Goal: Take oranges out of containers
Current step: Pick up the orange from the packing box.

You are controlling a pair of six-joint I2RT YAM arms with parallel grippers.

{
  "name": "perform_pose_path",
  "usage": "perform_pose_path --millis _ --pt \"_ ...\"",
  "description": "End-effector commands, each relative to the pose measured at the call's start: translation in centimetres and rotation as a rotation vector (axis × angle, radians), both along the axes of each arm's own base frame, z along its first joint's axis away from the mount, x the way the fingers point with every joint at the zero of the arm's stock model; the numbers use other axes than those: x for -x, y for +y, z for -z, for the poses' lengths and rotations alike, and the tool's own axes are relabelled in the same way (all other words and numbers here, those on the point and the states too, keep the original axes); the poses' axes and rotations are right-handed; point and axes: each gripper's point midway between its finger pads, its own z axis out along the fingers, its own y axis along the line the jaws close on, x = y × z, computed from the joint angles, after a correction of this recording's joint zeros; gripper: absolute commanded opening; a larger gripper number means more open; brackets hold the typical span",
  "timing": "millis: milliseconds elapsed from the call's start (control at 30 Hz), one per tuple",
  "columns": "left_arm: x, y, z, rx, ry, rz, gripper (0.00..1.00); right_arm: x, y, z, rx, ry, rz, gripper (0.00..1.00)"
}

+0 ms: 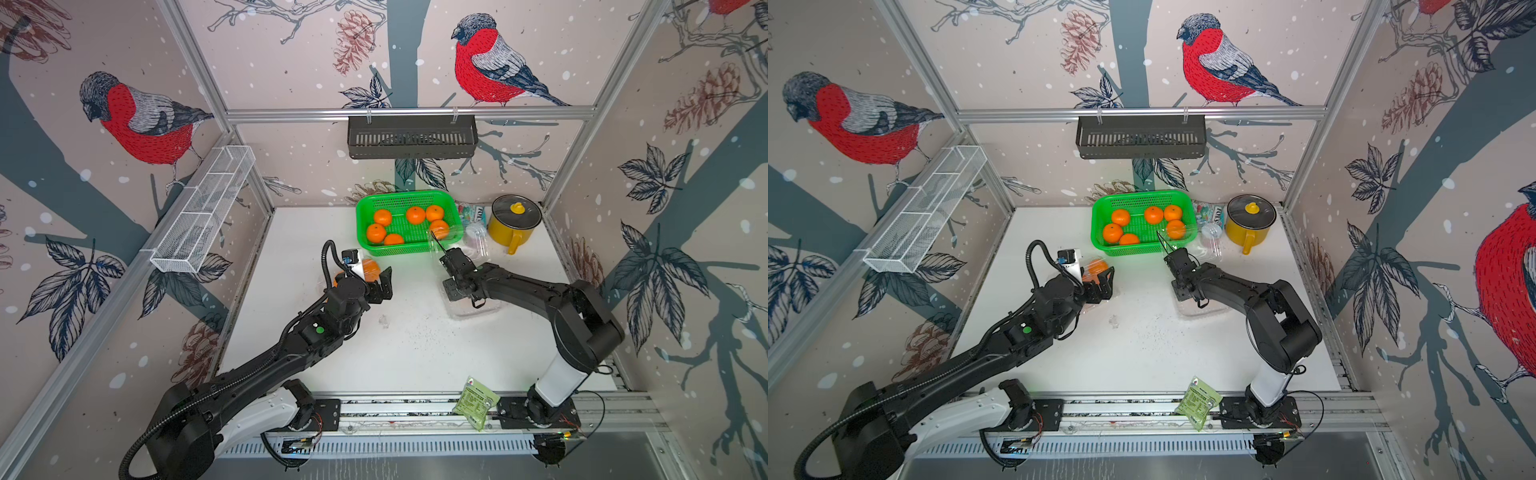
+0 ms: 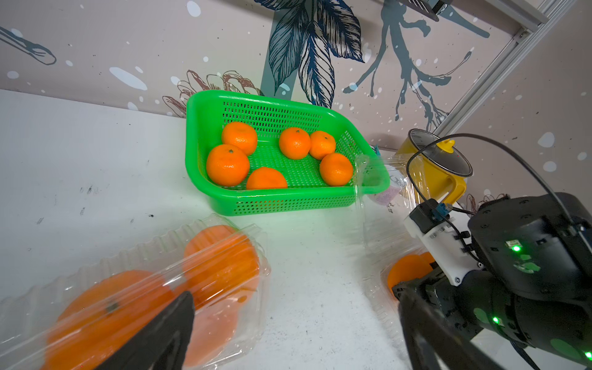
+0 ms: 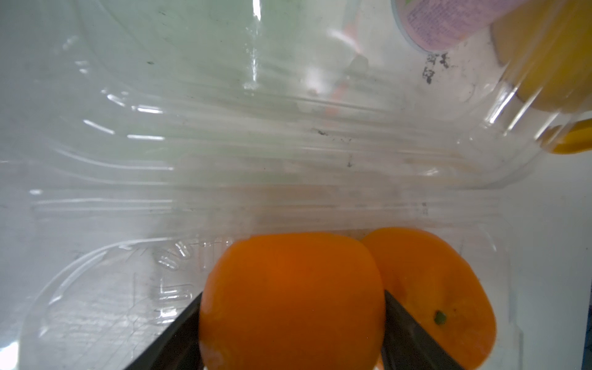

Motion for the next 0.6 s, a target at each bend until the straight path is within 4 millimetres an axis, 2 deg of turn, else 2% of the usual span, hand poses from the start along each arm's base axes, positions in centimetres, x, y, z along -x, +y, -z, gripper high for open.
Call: perform_pose_path --millis 0,133,233,333,500,567 --pt "-0.1 0.1 0.0 0.004 0.007 -0.014 0.98 -0.1 -0.5 -0.5 0.046 -0.019 0.01 0.71" --pt "-0.2 0.1 0.0 0.004 0.005 -0.015 0.98 0.0 0.2 -2.7 0.017 -0.06 0.0 0.63" --pt "-0.2 0.0 -0.2 0.006 -0.001 -0.011 0.98 -0.1 0.7 -5.7 -0.033 -0.11 0.006 0.55" --pt "-0.2 0.1 -0.4 0.004 -0.007 -0.013 0.98 -0.6 1.9 -10.2 -0.15 -0.203 0.002 0.54" --pt "-0.2 0.3 -0.9 0.001 -0.032 -0.018 0.98 -2.2 6.2 -18.2 -0.429 -0.393 -0.111 0.54" --pt "-0.2 0.4 -1.2 0.0 -0.039 -0.021 0.97 -3.1 7.8 -20.1 -0.511 -0.435 -0.142 0.54"
